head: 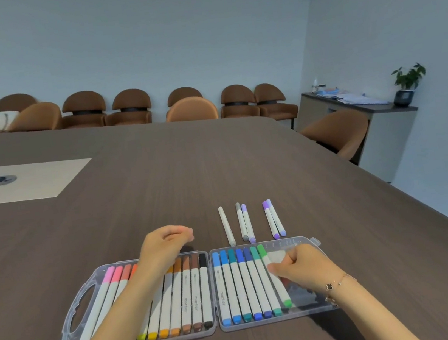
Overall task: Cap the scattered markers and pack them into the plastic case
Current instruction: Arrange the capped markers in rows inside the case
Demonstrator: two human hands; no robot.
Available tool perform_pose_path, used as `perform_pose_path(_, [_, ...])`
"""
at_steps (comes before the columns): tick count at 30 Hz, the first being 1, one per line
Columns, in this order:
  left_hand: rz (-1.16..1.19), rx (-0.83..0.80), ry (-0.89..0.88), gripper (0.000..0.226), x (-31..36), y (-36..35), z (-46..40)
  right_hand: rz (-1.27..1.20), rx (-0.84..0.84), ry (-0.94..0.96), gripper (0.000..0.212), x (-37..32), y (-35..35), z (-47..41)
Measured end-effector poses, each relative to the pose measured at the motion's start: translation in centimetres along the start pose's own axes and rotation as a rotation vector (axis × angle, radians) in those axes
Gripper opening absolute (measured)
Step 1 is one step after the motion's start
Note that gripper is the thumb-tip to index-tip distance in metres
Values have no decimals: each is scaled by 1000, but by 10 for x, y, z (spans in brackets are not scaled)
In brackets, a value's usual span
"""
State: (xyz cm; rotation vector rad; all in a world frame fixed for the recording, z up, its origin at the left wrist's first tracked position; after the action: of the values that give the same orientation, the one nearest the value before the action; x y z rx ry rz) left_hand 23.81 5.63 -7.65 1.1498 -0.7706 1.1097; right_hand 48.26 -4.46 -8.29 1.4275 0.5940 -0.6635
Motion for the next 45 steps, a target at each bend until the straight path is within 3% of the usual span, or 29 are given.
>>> perform_pose_path(11, [-4,26,-6,11,-3,1,-4,159,-51,49,29,11,-8,-9])
perform_pose_path(22, [30,14,-22,7,-2,0,-2,211,-102,48,32,5,-1,-11])
perform_pose_path(28, [29,-3,-55,6,4,-1,-2,158,365,52,30,-1,80,-69])
perform_pose_path(34, [-141,-4,-133,6,6,-8,-4,241,145,-163,34,26,63,-122])
perform_pose_path(40, [-373,-49,-225,4,39,-65,-16,0,121,-275,25,46,53,-132])
perform_pose_path(45, [-556,-11,-201,10,67,-131,-45,-46,134,-297,25,51,56,-133])
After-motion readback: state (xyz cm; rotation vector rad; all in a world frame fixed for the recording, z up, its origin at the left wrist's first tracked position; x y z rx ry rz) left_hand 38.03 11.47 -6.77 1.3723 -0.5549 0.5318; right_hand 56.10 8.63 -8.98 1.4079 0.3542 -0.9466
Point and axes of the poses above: each hand's wrist, its own z-axis away from the middle knuckle, its own y-axis out of the back of the hand, x = y × z, the point moved 7 cm from there along -z, towards the middle knuckle, and after that the axes turned 15 degrees about y, right-handed, at the moved point
